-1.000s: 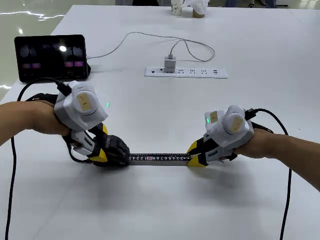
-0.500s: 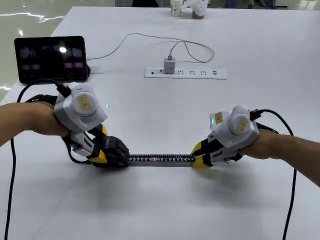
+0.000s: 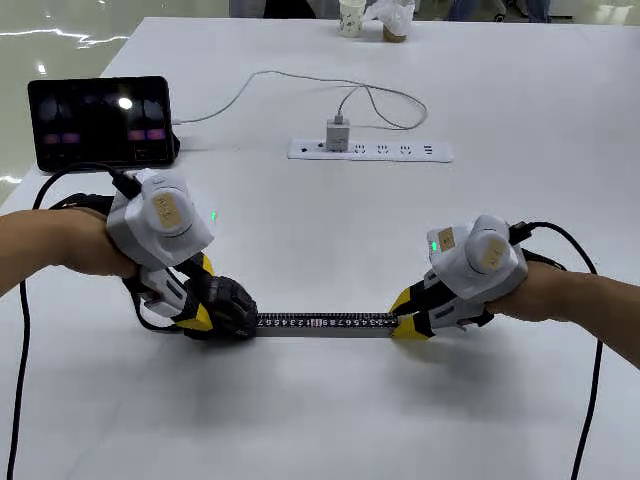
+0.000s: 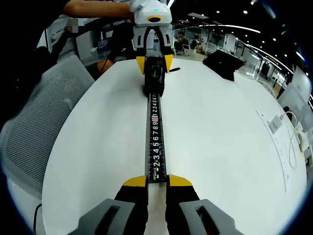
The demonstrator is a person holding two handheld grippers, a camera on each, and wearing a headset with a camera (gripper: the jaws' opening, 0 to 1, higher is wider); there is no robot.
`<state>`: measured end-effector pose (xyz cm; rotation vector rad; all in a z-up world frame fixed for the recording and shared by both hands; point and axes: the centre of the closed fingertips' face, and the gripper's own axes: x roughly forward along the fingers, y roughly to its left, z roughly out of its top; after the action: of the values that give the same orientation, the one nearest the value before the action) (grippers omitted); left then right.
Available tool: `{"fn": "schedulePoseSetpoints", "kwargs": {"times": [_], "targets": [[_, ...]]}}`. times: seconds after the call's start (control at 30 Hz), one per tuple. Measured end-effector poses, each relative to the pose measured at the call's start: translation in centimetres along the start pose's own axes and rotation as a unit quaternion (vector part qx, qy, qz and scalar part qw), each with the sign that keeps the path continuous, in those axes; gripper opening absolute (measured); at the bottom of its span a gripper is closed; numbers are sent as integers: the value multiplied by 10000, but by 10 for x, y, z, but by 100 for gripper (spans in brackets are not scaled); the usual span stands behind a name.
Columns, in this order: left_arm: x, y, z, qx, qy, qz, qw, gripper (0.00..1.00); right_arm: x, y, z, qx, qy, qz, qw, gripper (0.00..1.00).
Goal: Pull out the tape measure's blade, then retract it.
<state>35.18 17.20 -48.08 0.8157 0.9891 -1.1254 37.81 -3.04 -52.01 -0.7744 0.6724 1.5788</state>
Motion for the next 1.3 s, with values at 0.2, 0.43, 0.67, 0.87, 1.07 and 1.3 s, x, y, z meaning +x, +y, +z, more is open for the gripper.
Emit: {"fn": "schedulePoseSetpoints", "kwargs": {"times": [0.2,0.43,0.67,0.87,1.07,1.3], "targets": [[0,1,0,-4,13,-11,10000,27,-3,0,-5,1,27,-12,10000,9],[1,1,0,-16,19,-20,10000,27,-6,0,-9,11,41,-28,10000,9],[0,0,0,-22,19,-13,10000,27,-10,0,-13,13,58,-35,10000,9],[0,1,1,-29,17,-9,10000,27,-15,1,-16,24,79,-50,10000,9],[0,1,1,-37,21,-12,10000,27,-17,0,-20,43,92,-65,9999,9],[0,1,0,-47,23,-11,10000,27,-22,-2,-26,41,121,-83,9999,9]]}}
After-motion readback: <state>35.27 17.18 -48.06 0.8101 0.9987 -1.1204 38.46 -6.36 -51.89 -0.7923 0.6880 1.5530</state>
